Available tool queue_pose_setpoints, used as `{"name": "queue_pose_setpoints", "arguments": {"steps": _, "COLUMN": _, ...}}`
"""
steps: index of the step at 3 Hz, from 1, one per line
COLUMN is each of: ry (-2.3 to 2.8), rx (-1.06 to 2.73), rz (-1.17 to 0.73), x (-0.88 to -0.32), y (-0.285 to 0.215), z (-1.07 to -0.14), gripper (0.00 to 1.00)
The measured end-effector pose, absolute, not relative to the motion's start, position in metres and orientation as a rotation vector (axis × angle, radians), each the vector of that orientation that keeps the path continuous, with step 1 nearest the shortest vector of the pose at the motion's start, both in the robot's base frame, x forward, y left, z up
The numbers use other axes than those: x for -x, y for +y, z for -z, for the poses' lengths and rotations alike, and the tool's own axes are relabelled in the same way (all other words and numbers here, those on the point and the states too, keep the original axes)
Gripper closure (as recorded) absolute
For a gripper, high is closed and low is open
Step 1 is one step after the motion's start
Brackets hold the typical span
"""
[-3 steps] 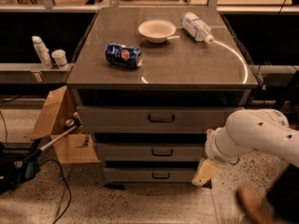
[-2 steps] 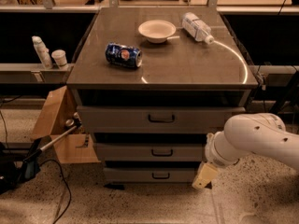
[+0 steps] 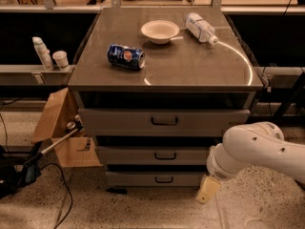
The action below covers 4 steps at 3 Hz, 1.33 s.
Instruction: Open middle drawer
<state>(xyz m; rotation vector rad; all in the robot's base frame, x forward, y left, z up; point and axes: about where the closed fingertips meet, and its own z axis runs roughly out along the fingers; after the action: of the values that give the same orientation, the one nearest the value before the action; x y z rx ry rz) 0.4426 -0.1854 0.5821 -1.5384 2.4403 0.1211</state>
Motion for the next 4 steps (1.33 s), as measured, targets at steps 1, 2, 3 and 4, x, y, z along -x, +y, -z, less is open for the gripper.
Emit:
{"name": "queue_pose_setpoints", "arguments": {"steps": 1, "ry": 2.440, "rx": 1.539, "rz": -0.121, "x": -0.443, "y": -0.185, "z": -0.582, "gripper": 0.00}}
{"name": "queue_pose_setpoints", "arguments": {"steps": 2, "ry": 2.420, "rx": 1.555, "rz": -0.147, "x": -0.449, "y": -0.182, "z": -0.563, "gripper": 0.00}}
{"name": "queue_pose_setpoints", "arguments": {"steps": 3, "ry": 2.385, "rx": 1.574, "rz": -0.173, "x": -0.462, "y": -0.171, "z": -0.541, "gripper": 0.00}}
{"name": "queue_pose_setpoints", "arguments": {"steps": 4, "ry": 2.333, "rx": 1.589, "rz": -0.157, "x": -0.476, "y": -0.162, "z": -0.523, "gripper": 0.00}}
